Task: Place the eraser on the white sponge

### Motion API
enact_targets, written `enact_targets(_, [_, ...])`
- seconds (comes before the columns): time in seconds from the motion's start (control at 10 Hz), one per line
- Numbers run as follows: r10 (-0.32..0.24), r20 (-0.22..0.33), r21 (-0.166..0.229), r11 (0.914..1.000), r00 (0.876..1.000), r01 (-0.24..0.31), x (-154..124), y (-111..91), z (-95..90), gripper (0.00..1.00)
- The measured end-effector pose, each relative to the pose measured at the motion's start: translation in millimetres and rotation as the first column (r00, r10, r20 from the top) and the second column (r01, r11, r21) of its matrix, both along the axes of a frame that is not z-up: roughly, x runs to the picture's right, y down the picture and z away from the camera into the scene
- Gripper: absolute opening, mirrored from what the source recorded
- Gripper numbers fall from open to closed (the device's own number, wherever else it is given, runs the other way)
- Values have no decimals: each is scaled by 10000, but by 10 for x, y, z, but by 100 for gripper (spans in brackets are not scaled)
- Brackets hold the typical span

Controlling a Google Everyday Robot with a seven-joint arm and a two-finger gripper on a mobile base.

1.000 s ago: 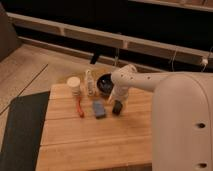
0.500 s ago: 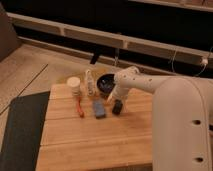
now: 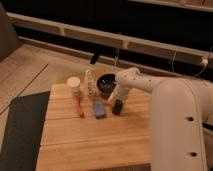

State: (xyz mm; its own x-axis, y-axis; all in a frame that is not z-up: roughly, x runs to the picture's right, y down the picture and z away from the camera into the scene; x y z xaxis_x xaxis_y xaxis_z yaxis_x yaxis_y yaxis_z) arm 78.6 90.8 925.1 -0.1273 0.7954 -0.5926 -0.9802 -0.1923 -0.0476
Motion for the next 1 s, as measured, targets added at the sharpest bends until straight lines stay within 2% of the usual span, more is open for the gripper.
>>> enact_targets(0.1, [-97,48,75,9999,9999,97,-8,-17,0,28])
enact_targets(0.4, [-231,73,-5,9997,9997,231,1,55,-19,1])
enact_targets(0.7, [-252,63,-25,9997,9997,252,-4,64,-58,0])
enact_targets(1.0, [-270,-22,470,9985,9996,271,6,-168,-201,0])
